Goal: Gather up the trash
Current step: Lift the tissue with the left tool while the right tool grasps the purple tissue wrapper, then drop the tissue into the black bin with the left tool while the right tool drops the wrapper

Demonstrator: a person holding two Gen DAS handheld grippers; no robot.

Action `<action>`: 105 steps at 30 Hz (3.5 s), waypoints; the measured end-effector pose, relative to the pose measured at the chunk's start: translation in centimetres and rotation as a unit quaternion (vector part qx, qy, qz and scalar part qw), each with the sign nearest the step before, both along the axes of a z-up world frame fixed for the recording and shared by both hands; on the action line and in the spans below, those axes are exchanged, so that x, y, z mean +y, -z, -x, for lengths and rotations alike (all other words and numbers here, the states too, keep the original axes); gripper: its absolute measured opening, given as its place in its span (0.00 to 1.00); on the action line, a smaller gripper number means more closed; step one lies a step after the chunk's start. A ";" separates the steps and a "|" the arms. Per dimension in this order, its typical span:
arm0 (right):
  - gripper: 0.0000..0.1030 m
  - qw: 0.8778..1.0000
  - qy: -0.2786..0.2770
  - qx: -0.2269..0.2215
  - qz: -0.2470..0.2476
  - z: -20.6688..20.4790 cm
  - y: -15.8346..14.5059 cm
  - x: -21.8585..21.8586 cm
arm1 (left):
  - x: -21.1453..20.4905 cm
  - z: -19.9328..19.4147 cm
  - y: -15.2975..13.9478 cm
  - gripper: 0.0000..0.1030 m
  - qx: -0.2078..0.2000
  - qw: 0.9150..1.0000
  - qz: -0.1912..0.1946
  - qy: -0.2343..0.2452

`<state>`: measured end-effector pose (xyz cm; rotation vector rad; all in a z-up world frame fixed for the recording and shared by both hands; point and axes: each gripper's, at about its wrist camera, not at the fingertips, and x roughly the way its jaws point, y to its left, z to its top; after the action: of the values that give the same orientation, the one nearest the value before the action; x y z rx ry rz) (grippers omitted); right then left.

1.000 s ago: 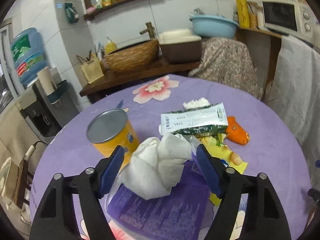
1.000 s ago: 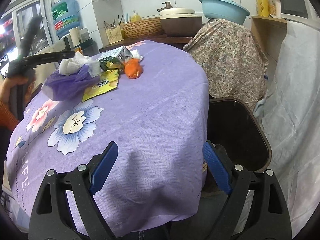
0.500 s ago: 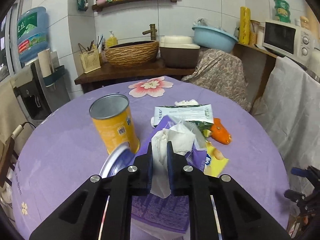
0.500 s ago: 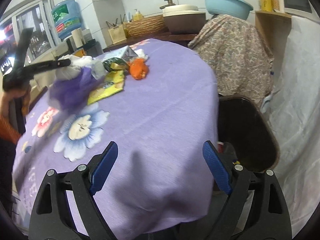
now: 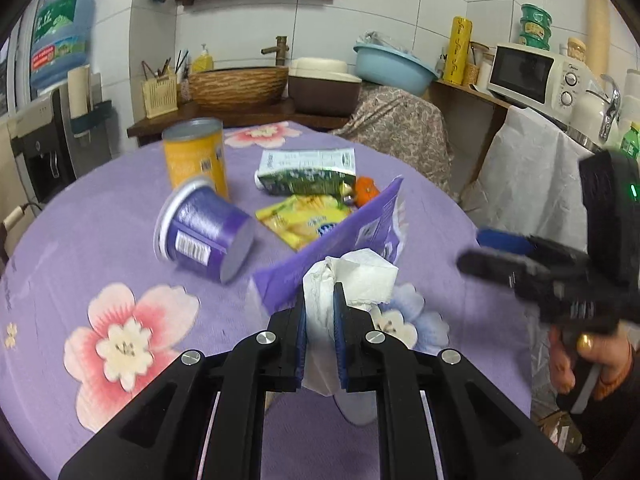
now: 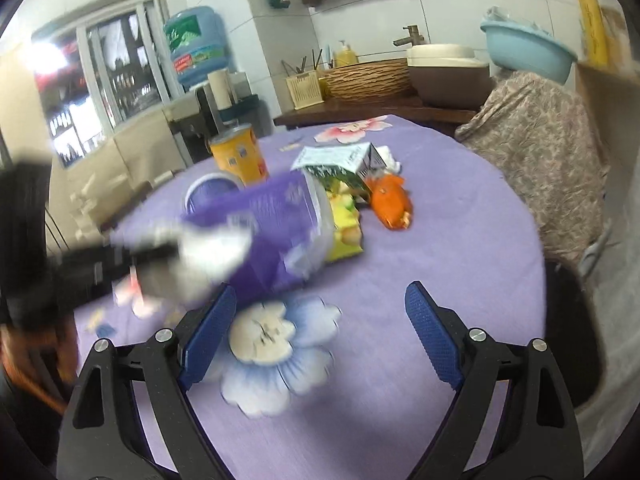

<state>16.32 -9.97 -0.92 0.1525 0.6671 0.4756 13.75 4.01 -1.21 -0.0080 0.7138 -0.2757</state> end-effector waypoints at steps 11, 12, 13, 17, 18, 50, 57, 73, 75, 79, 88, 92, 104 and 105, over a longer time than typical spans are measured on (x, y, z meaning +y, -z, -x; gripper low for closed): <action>0.83 0.995 -0.074 -0.025 0.068 -3.9 0.6 3.0 | 2.0 2.1 1.8 0.12 0.019 0.999 0.026 -0.027; 0.83 0.994 -0.078 -0.024 0.079 -4.4 0.8 3.1 | 2.1 2.3 1.9 0.12 0.018 0.999 0.025 -0.029; 0.83 0.993 -0.083 -0.012 0.085 -5.3 1.3 3.3 | 2.3 2.6 1.9 0.12 0.018 0.999 0.023 -0.032; 0.83 0.992 -0.116 0.041 0.040 -8.2 2.6 3.2 | 3.0 3.4 2.3 0.12 0.024 0.999 0.023 -0.043; 0.83 0.991 -0.122 0.049 0.038 -8.7 2.8 3.4 | 3.1 3.5 2.4 0.12 0.025 0.998 0.024 -0.045; 0.23 0.996 0.078 -0.017 -0.038 0.8 -1.7 -9.0 | -4.9 4.1 0.1 0.12 -0.012 0.999 0.025 0.041; 0.23 0.980 0.193 -0.002 -0.043 1.4 -0.2 -18.2 | -9.8 2.3 0.5 0.12 0.002 0.995 0.029 0.095; 0.23 0.930 0.344 0.062 0.110 -0.9 7.4 -29.4 | -23.6 -3.2 1.0 0.12 0.013 0.979 -0.008 0.203; 0.23 0.929 0.340 0.074 0.122 -1.7 8.8 -29.1 | -24.8 -3.6 1.5 0.12 0.019 0.977 -0.017 0.211; 0.25 0.931 0.329 0.100 0.123 -3.7 12.1 -28.8 | -27.1 -4.4 2.6 0.12 0.033 0.974 -0.030 0.223; 0.75 0.936 0.316 0.103 0.120 -4.3 15.3 -27.7 | -30.5 -6.2 5.2 0.12 0.068 0.969 -0.046 0.231; 0.75 0.933 0.329 0.100 0.101 -2.2 15.0 -28.4 | -31.9 -6.7 6.6 0.12 0.087 0.966 -0.061 0.235; 0.75 0.922 0.371 0.091 0.071 4.1 13.3 -30.1 | -36.2 -8.0 9.7 0.25 0.110 0.952 -0.147 0.247; 0.75 0.921 0.374 0.088 0.069 4.5 13.1 -30.2 | -36.5 -8.1 9.7 0.31 0.110 0.951 -0.151 0.248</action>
<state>11.78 -40.19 -13.98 0.3027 0.7591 -0.3268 21.84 -32.45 -10.92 0.4438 0.9701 -0.6514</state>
